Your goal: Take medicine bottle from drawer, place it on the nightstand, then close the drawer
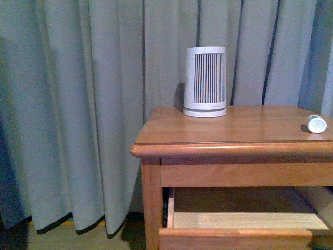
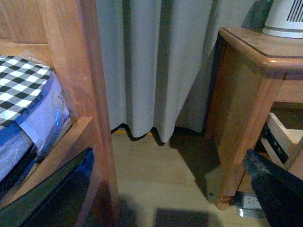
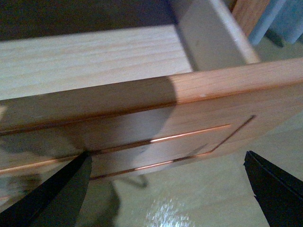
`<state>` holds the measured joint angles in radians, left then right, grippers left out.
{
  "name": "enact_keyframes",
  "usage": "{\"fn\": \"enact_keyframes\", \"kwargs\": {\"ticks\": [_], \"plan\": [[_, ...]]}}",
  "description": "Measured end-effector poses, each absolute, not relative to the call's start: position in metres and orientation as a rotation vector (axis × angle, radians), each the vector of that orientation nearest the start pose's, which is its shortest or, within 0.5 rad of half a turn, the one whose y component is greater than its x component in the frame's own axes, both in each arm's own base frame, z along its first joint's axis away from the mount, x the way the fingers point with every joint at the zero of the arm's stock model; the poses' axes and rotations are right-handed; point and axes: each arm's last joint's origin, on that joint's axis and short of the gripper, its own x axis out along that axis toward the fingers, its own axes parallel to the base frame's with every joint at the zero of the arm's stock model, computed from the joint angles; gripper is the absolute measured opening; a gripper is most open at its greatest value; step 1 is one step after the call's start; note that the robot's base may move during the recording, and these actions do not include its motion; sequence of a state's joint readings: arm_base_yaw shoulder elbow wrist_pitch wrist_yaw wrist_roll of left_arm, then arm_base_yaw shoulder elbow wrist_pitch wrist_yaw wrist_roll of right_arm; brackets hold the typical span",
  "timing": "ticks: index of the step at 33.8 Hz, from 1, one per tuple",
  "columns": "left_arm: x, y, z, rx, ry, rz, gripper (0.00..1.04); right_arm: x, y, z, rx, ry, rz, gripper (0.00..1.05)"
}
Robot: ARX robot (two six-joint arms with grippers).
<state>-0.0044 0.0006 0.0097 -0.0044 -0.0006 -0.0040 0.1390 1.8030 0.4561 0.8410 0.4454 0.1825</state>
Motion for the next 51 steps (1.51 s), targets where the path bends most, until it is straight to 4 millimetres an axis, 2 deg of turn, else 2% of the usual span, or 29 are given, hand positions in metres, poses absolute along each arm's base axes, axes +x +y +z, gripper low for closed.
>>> {"fn": "enact_keyframes", "kwargs": {"ticks": [7,14,23,27,31,35,37,41,46,51], "plan": [[0.097,0.0,0.166,-0.004,-0.005,-0.004,0.98,0.336,0.011,0.092,-0.08,0.368,-0.39,0.98],[0.097,0.0,0.166,-0.004,-0.005,-0.004,0.98,0.371,0.001,0.101,-0.154,0.343,-0.401,0.98],[0.097,0.0,0.166,-0.004,-0.005,-0.004,0.98,0.372,0.0,0.099,-0.158,0.397,-0.391,0.98],[0.097,0.0,0.166,-0.004,-0.005,-0.004,0.98,0.351,0.013,0.113,-0.106,0.407,-0.369,0.98],[0.097,0.0,0.166,-0.004,-0.005,-0.004,0.98,0.309,0.022,0.135,0.0,0.428,-0.34,0.98],[0.097,0.0,0.166,-0.004,-0.004,-0.004,0.98,0.26,0.01,0.162,0.087,0.368,-0.386,0.98],[0.097,0.0,0.166,-0.004,-0.004,-0.004,0.98,0.235,0.003,0.179,0.098,0.274,-0.433,0.98],[0.097,0.0,0.166,-0.004,-0.005,-0.004,0.98,0.202,0.0,0.2,0.088,0.126,-0.471,0.98],[0.097,0.0,0.166,-0.004,-0.005,-0.004,0.98,0.155,0.008,0.208,0.053,0.018,-0.45,0.98],[0.097,0.0,0.166,-0.004,-0.004,-0.004,0.98,0.125,0.015,0.203,0.041,0.001,-0.443,0.98]]}}
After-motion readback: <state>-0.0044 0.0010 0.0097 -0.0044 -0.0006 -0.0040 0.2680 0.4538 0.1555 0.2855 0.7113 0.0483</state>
